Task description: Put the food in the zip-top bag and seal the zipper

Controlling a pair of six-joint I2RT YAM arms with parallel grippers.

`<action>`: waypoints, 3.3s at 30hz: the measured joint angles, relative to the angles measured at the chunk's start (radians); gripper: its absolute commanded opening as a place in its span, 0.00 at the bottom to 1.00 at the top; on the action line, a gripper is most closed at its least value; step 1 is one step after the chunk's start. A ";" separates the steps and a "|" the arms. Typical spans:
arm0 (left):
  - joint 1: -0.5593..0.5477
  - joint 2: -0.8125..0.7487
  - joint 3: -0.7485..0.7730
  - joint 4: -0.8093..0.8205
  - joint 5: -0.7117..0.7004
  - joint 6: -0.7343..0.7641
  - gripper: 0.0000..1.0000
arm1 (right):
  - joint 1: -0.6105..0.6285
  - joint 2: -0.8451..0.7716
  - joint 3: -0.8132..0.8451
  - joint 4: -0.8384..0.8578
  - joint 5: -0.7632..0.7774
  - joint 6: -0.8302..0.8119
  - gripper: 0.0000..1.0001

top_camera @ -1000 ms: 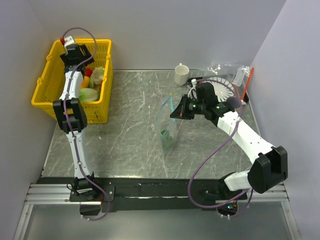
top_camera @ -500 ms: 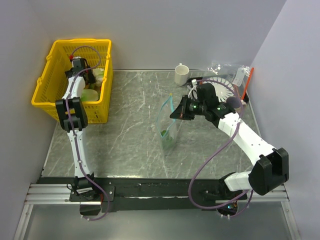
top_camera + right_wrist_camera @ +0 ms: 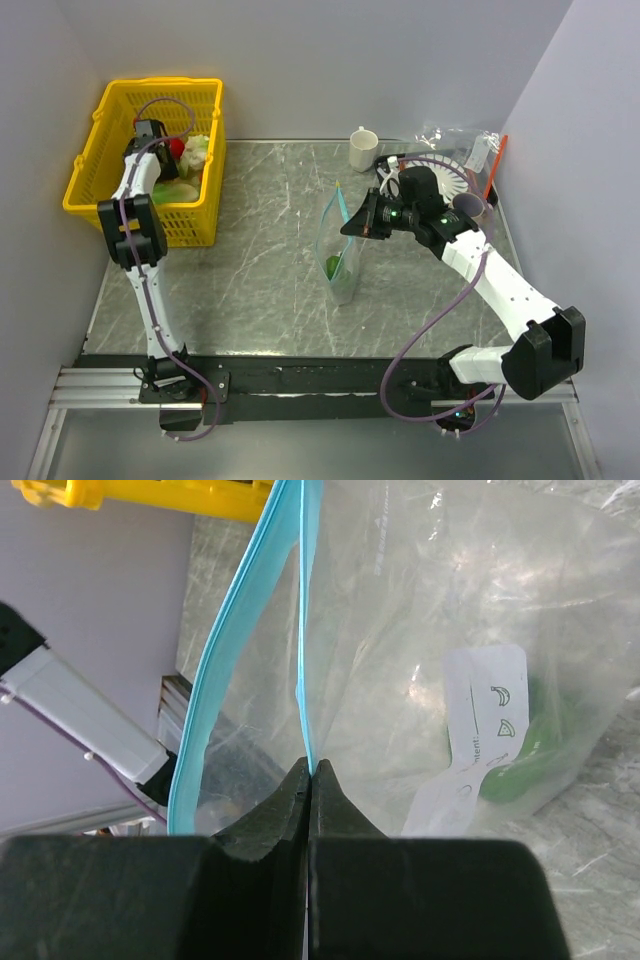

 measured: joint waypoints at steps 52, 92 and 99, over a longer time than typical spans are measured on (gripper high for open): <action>-0.687 -1.073 -0.831 0.732 0.522 -0.757 0.21 | 0.013 0.047 0.043 -0.011 -0.048 0.026 0.00; -0.925 -1.165 -0.880 0.520 0.137 -0.583 0.99 | 0.001 0.038 0.060 -0.030 -0.047 0.040 0.00; -0.503 -1.162 -0.606 0.214 0.136 -0.407 0.98 | -0.001 0.034 0.051 -0.033 -0.047 0.030 0.00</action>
